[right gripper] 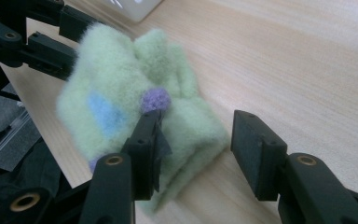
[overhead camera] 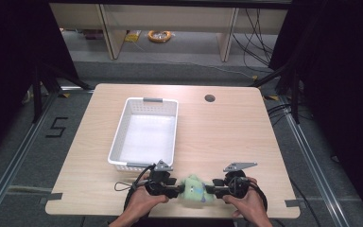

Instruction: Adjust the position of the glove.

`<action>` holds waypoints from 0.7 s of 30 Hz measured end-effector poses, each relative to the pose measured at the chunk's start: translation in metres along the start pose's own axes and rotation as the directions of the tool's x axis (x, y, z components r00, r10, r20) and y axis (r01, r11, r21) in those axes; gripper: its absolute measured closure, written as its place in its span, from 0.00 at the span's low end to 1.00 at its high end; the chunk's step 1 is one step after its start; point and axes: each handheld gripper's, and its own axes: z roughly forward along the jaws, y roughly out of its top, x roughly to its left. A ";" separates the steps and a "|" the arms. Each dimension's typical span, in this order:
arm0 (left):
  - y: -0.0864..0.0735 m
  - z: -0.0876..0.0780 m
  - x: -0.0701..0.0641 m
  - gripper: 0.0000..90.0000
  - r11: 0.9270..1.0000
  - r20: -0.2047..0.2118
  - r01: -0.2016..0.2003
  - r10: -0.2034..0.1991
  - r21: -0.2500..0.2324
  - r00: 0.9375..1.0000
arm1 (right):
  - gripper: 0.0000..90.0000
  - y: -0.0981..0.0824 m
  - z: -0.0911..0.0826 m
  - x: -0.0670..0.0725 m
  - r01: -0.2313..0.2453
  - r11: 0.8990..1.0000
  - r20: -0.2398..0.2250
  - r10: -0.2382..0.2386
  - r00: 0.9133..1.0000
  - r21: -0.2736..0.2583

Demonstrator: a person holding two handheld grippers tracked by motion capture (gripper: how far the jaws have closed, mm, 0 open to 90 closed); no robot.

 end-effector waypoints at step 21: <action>-0.004 0.017 -0.006 0.74 0.999 0.061 0.019 -0.021 0.036 0.998 | 0.65 -0.004 0.010 -0.011 -0.082 0.996 -0.071 0.084 0.994 0.024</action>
